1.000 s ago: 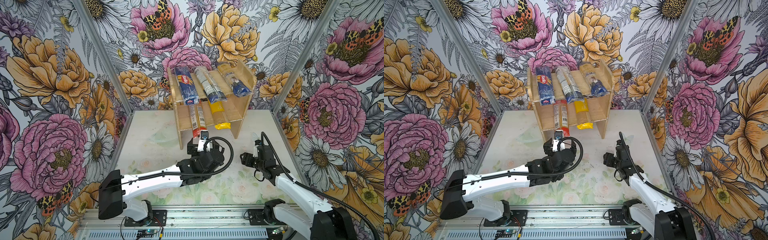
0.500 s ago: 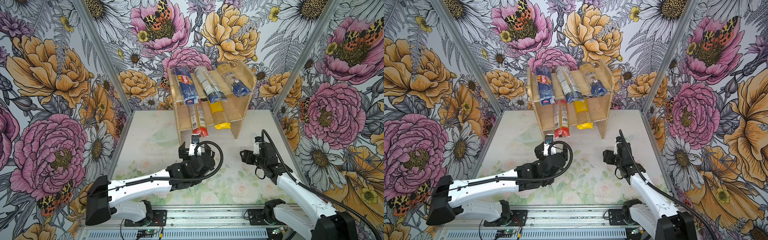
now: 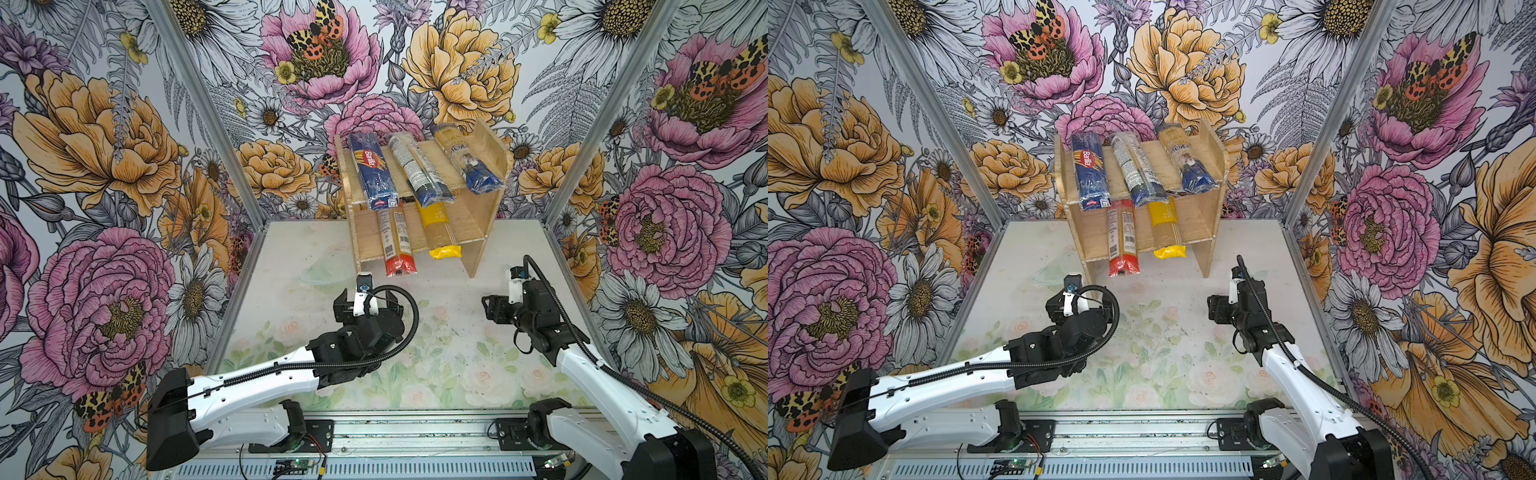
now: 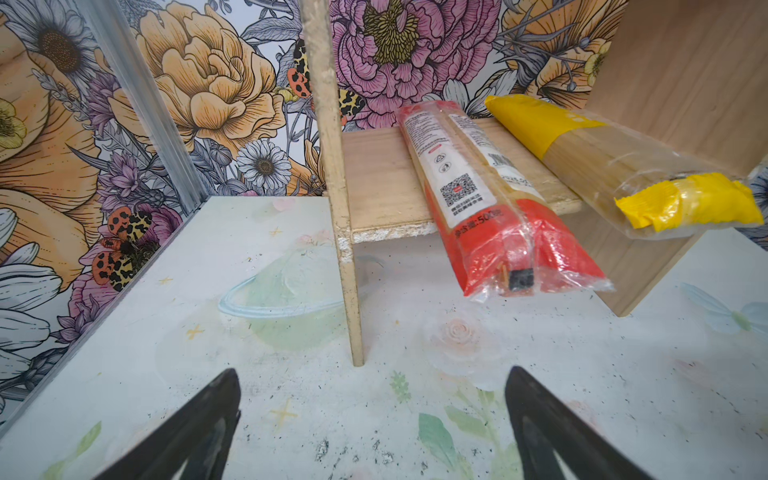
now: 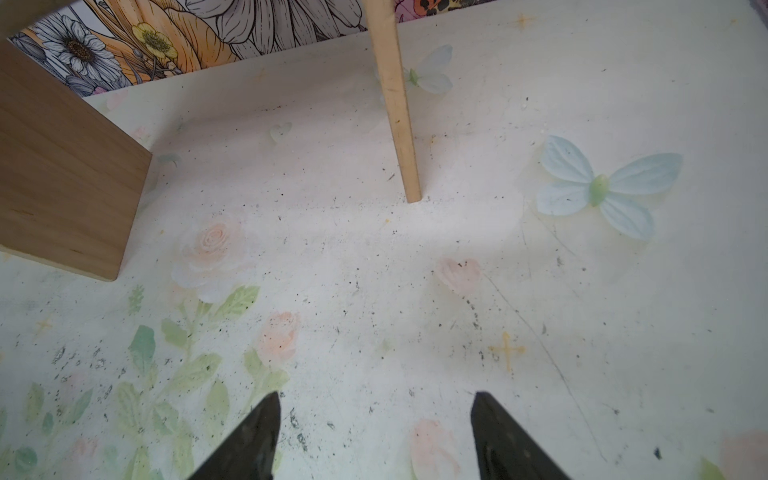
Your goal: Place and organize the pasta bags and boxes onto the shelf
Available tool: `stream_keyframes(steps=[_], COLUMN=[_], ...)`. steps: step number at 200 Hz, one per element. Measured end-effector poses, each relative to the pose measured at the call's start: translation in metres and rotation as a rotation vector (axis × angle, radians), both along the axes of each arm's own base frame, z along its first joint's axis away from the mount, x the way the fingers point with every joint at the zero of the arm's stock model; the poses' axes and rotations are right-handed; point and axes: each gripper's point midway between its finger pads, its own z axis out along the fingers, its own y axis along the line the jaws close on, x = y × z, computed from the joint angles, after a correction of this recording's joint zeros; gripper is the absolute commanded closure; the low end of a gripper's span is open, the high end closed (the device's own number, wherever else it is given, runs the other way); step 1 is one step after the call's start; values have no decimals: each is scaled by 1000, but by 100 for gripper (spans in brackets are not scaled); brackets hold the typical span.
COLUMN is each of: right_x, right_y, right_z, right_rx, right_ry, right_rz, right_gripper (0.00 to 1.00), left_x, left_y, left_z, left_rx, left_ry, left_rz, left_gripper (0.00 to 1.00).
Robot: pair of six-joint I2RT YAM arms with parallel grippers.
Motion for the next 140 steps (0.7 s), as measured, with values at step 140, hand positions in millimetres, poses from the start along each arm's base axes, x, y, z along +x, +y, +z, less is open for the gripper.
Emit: stream_keyframes(steps=[140], right_x=[17], right_y=[-68], right_z=[-2], right_rx=[-45], right_ry=[-9], right_rz=[-163], right_gripper=[26], left_x=[16], left_y=[90], left_z=[-14], left_rx=[2], left_ry=[-65], left_rz=[118], left_gripper=[1])
